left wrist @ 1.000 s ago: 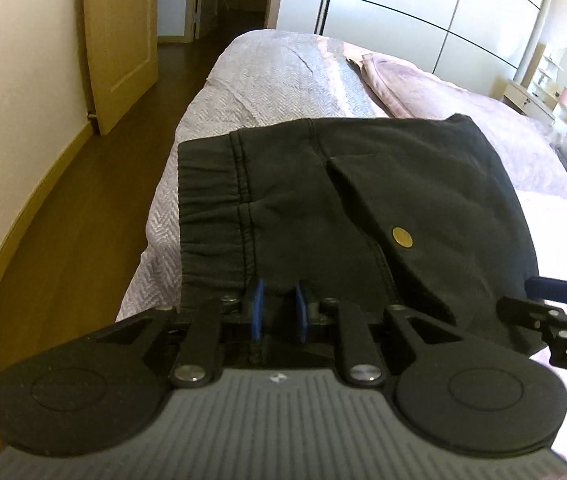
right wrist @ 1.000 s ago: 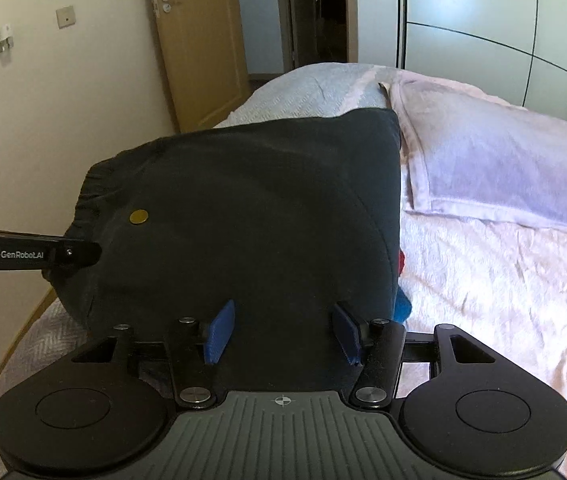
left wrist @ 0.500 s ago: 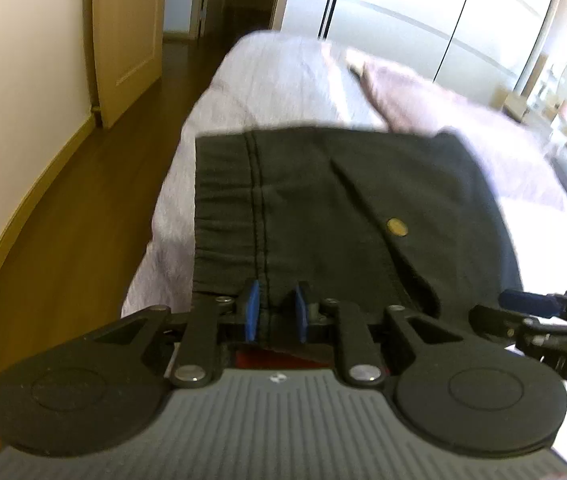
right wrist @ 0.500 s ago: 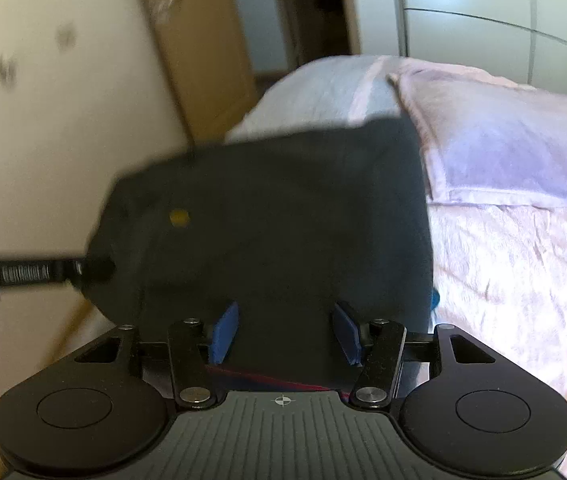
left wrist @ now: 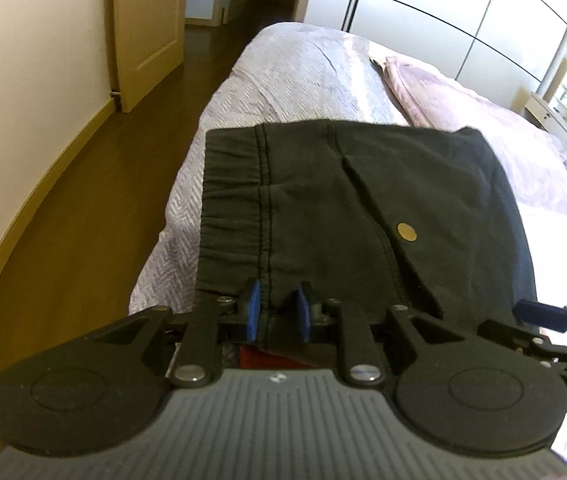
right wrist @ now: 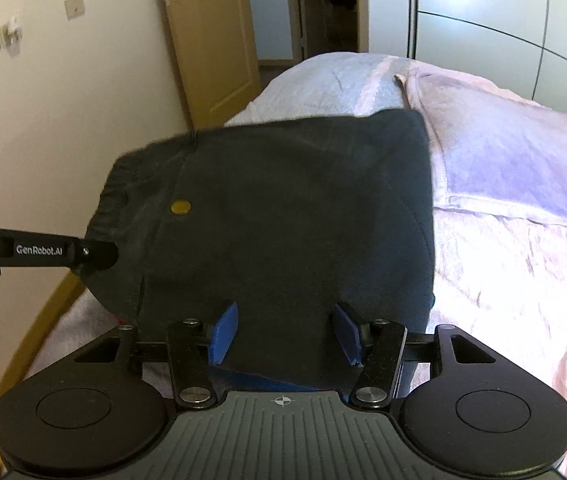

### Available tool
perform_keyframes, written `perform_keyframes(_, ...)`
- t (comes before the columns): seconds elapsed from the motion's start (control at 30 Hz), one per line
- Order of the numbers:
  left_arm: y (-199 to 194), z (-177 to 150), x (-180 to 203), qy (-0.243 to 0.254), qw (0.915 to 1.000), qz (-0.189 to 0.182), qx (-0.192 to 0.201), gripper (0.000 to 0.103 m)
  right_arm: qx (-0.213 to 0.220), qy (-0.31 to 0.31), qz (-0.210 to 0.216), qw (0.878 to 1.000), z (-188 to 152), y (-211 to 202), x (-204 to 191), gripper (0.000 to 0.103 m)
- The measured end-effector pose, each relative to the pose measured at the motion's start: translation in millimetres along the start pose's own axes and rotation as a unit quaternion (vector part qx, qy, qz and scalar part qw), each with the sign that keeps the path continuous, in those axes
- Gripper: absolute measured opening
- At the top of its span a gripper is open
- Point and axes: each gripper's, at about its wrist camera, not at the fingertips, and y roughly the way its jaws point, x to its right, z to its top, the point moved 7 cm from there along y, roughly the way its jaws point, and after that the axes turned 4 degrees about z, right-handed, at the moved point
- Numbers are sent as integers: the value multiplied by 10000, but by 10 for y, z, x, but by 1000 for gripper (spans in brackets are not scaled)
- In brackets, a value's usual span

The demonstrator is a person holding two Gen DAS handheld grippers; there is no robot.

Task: Fold clothes
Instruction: 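Lower the trousers onto the red and blue stack with both grippers, then open both grippers and release the trousers on the stack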

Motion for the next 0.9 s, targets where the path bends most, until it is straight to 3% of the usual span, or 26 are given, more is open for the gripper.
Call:
perform_keyframes(0.3,-446,133,122,-147,9990,366,-200,37,-115,312,-27,9994,25,-326,6,58)
perform_keyframes(0.53,-842,110,264,-14,9973,653,-335,42,-405,611,-49,9973,13,-580,25,66)
perform_keyframes(0.67,-1073,98,323,44,9954,910,-300,46,-434,680,-198,9965,19,-768,29,66)
perform_keyframes(0.9,-1547,34,439,-24,9947,1025,-33,57,-359,650,-105,9972,38,-1140,-8,66)
